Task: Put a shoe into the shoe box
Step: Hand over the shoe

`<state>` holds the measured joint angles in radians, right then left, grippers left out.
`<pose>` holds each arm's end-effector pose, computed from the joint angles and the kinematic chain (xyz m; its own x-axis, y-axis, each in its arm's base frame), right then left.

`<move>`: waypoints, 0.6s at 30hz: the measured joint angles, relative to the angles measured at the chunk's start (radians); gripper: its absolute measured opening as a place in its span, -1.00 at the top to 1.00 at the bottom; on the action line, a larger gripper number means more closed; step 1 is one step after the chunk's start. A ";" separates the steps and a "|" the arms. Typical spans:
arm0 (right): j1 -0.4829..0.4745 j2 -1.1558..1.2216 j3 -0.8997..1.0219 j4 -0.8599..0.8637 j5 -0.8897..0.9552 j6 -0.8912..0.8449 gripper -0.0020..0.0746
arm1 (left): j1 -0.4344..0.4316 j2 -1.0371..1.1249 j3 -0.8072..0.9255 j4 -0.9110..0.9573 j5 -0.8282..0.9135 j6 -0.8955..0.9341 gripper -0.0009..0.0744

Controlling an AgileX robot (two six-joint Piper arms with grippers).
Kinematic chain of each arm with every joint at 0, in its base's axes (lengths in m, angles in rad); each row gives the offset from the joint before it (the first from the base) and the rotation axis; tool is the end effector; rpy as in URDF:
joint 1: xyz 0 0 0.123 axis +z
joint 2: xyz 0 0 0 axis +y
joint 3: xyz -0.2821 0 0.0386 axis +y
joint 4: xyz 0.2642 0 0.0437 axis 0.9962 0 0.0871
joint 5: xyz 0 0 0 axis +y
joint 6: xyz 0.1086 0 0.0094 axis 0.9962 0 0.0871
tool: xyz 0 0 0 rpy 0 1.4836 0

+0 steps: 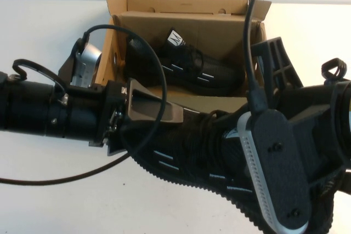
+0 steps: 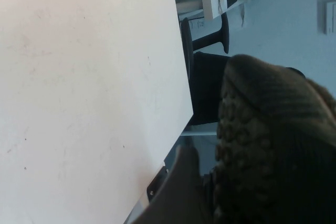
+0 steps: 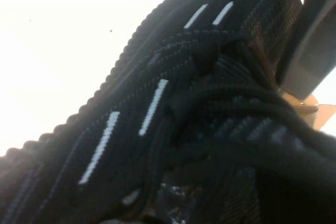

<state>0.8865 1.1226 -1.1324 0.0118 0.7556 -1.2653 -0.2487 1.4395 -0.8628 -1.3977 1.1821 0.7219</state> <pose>0.1652 0.2039 0.3735 0.6213 -0.7430 -0.2490 -0.6086 -0.2572 -0.7507 0.2419 -0.1640 0.2656 -0.9541 0.0706 -0.2912 0.2984 0.3121 -0.9020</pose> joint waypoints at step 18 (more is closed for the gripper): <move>0.000 0.002 0.000 0.036 -0.002 0.016 0.95 | -0.002 0.001 0.000 -0.002 0.001 0.020 0.55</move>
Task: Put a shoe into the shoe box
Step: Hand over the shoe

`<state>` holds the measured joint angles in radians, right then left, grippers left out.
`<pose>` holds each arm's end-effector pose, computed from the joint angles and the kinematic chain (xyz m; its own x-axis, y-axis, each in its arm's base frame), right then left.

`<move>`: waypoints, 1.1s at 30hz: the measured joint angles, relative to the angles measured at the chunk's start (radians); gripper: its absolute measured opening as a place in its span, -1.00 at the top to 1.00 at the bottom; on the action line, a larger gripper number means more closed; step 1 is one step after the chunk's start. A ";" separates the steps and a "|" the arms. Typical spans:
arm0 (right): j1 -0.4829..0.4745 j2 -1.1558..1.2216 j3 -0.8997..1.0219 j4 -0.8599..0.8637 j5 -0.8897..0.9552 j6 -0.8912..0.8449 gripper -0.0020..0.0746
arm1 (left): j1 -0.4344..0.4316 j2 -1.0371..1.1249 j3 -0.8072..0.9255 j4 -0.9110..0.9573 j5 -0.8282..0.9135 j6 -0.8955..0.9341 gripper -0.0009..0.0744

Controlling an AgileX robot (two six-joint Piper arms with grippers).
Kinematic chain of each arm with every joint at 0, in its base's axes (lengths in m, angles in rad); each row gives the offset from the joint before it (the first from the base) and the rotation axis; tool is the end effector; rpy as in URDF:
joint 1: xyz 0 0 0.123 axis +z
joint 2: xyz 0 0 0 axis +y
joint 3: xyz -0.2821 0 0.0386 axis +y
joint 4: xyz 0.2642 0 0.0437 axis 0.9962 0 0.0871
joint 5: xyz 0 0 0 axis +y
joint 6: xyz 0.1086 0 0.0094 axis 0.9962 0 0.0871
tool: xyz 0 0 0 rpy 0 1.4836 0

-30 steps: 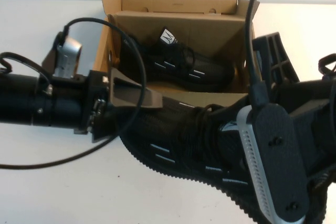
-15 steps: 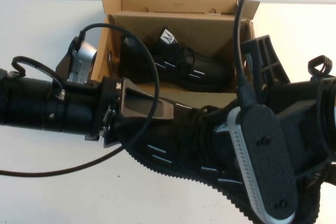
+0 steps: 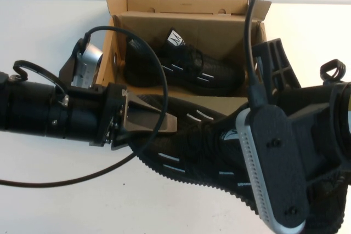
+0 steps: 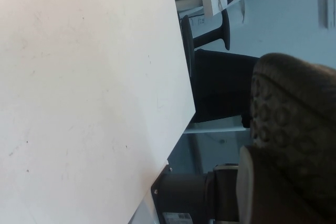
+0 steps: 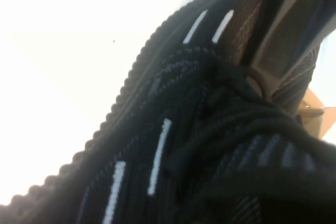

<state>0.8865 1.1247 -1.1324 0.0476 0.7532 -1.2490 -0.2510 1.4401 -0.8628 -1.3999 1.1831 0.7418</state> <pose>0.1636 0.2061 0.3732 0.6061 -0.7387 -0.2949 -0.6381 -0.2304 -0.7347 0.2416 -0.1647 0.2656 -0.9482 0.0782 -0.3080 0.3168 0.3081 -0.8971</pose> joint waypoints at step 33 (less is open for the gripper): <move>0.000 -0.108 0.000 -0.289 -0.034 0.529 -0.55 | 0.000 0.002 0.000 0.007 -0.034 0.047 0.59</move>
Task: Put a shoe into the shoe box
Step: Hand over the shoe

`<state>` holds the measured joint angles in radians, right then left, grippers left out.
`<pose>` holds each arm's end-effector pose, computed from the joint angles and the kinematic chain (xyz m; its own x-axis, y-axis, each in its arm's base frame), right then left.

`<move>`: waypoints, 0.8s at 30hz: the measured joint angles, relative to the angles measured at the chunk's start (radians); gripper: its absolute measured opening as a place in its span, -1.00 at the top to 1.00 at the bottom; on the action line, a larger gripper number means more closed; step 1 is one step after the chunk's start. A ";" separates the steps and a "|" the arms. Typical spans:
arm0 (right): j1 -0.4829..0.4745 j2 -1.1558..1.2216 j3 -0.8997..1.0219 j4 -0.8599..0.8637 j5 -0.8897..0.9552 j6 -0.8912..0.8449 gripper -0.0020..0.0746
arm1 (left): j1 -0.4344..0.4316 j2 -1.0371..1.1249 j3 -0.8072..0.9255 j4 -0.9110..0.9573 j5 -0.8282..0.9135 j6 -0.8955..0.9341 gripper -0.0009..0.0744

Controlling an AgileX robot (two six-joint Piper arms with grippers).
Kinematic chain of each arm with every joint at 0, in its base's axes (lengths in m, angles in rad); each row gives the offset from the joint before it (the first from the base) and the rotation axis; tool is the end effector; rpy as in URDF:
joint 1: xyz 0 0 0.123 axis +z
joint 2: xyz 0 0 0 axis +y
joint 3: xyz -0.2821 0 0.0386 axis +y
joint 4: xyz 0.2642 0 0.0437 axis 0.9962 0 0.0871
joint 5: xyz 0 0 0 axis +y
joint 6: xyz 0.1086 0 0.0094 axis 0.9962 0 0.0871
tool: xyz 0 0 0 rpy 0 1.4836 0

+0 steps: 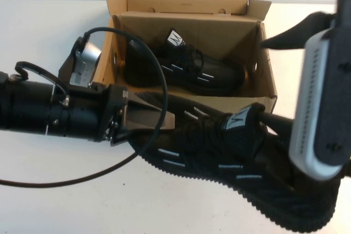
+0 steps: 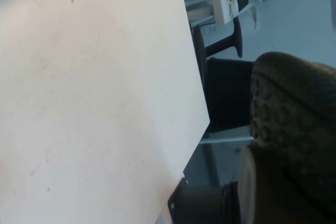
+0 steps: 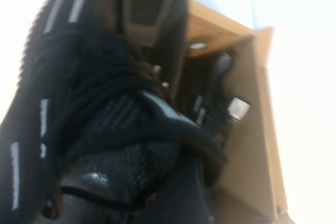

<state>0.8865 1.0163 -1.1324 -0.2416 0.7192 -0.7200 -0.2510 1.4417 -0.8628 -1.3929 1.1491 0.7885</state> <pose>0.1625 0.1720 0.4054 0.3443 -0.8049 -0.4834 -0.6582 0.1602 -0.7356 0.2449 -0.1639 0.2632 -0.9312 0.0752 -0.3568 0.3608 0.3313 -0.8718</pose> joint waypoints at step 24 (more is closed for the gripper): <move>0.000 -0.084 0.000 0.083 0.195 0.314 -0.55 | 0.000 0.003 0.000 -0.114 -0.112 0.110 0.59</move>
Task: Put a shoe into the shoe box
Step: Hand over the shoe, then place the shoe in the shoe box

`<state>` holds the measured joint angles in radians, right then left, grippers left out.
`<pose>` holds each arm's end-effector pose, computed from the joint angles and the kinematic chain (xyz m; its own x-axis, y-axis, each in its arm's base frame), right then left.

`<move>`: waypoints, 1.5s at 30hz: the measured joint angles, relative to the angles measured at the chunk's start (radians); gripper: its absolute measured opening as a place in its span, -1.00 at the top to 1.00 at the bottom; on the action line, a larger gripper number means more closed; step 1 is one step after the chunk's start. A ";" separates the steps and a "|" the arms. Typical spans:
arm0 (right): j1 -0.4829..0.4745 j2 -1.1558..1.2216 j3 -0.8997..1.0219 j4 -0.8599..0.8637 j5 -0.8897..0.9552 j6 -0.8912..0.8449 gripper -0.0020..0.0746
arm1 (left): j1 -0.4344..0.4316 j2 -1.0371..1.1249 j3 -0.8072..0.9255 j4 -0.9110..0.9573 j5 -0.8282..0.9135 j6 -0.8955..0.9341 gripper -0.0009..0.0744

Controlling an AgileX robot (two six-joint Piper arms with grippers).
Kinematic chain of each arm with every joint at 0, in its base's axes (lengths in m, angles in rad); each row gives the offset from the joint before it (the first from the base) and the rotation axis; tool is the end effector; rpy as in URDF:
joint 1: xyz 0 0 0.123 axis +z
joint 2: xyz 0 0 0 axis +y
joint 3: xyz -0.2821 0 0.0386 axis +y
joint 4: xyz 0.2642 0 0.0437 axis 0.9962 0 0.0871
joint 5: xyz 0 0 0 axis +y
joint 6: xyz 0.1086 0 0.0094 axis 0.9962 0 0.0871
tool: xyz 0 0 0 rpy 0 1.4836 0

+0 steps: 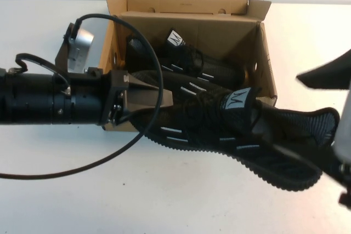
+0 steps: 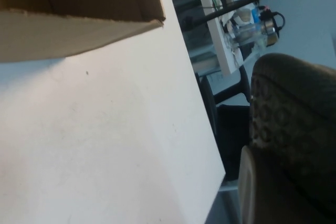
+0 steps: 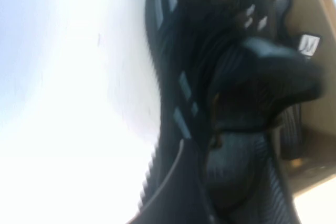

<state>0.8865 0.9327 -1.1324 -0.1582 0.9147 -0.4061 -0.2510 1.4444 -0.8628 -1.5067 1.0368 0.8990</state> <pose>0.1377 0.1472 0.4048 0.0172 -0.7357 -0.6771 -0.7949 0.4008 -0.4556 0.2609 -0.1636 0.2675 -0.8912 -0.0461 -0.4512 0.4094 0.3466 -0.8440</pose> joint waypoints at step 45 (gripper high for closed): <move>0.000 -0.013 0.231 0.251 -0.447 1.316 -0.54 | 0.000 0.000 0.000 -0.033 -0.016 0.265 0.59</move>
<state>0.8865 0.9194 -0.9012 0.0929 0.4672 0.9100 -0.2510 1.4444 -0.8628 -1.5402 1.0208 1.1641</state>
